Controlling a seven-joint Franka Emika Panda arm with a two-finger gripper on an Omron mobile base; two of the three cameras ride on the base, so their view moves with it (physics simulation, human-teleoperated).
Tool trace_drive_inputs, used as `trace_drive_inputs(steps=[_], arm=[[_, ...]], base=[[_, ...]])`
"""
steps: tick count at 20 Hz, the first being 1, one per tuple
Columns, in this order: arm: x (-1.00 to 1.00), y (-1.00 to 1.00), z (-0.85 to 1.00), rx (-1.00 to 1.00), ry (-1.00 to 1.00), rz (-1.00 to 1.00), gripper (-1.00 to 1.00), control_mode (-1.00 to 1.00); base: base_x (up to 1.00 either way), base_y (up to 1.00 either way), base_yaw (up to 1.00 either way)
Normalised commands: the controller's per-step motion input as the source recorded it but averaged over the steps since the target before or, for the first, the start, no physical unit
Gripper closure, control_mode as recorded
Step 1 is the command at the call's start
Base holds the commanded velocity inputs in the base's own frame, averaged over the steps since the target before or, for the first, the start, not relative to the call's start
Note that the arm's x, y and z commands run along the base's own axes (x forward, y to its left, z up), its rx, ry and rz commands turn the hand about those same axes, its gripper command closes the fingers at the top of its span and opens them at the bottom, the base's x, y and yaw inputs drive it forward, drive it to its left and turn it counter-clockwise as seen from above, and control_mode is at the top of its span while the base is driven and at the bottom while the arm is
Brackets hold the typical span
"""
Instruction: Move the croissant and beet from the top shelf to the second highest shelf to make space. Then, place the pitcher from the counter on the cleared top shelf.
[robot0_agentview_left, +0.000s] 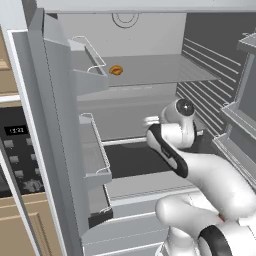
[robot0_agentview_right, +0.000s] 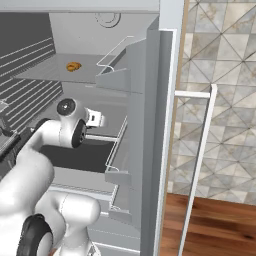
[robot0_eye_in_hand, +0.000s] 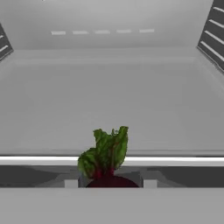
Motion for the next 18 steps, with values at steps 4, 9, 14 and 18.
trace_drive_inputs(steps=[4, 9, 14, 18], arm=[[0.74, -0.1, -0.36, 0.0, 0.0, 0.0, 1.0, -1.0], [0.72, -0.1, -0.35, 0.0, 0.0, 0.0, 1.0, -1.0], [0.66, -0.01, -0.36, 0.0, 0.0, 0.0, -1.0, -1.0], [0.52, 0.0, -0.26, 0.0, 0.0, 0.0, -1.0, -1.0]], base=[[0.0, 0.0, 0.0], [0.0, 0.0, 0.0], [0.0, 0.0, 0.0], [0.0, 0.0, 0.0]])
